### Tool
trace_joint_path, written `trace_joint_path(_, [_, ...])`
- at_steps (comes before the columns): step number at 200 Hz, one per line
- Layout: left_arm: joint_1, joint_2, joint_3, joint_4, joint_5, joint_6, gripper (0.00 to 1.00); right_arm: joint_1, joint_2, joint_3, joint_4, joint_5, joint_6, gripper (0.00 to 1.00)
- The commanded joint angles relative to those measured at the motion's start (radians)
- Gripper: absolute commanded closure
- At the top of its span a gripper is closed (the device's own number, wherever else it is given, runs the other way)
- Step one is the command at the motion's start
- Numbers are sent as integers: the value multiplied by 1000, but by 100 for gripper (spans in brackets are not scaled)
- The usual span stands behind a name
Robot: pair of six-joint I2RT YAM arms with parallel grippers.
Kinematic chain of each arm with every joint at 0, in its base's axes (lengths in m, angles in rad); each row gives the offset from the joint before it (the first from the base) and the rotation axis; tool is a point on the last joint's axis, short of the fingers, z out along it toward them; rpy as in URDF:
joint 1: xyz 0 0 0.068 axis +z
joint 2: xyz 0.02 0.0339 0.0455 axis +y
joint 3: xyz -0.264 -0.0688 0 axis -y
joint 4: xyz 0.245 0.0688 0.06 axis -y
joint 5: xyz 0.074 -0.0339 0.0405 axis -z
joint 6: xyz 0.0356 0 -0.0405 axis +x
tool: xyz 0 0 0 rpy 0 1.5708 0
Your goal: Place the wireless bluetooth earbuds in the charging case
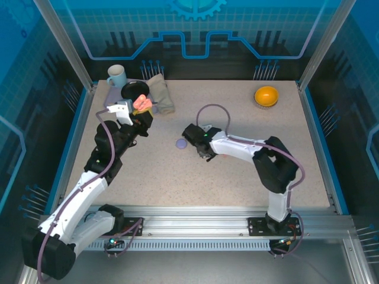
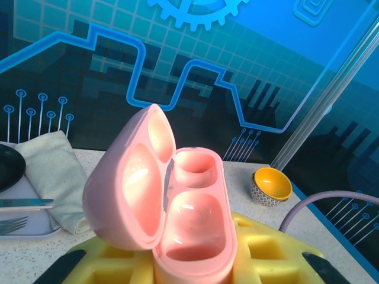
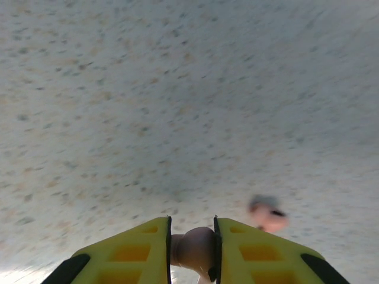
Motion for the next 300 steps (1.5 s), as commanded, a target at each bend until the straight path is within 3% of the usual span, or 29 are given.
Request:
trace_joint_path(1, [9,13,-16,61,-32,-1,100,59,123,89,-261,341,70,76])
trace_joint_path(37, [12,32,5,69,-60,23,100,143,341,282,-585,504,308,76])
trace_joint_path(112, [20,37,20,102,-69,8,100,273,636,572,-861,510,461,73])
trace_joint_path(137, [24,40,28,110,-62,10,100,306,700,624,-891,489,480,50])
trace_joint_path(163, [26,47,32,119,-54,10,100,344,703,630,-868,466,470,40])
trace_joint_path(203, [26,48,33,103,-41,9,100,385,601,590,-811,439,439,37])
trace_joint_path(233, [26,21,25,71,-39,21,100,345,367,412,-606,341,326,36])
trace_joint_path(263, [27,-3,21,35,-26,19,100,260,142,209,-395,183,197,36])
trace_joint_path(300, [26,-18,34,-34,17,15,100,92,-92,-6,-165,-162,72,37])
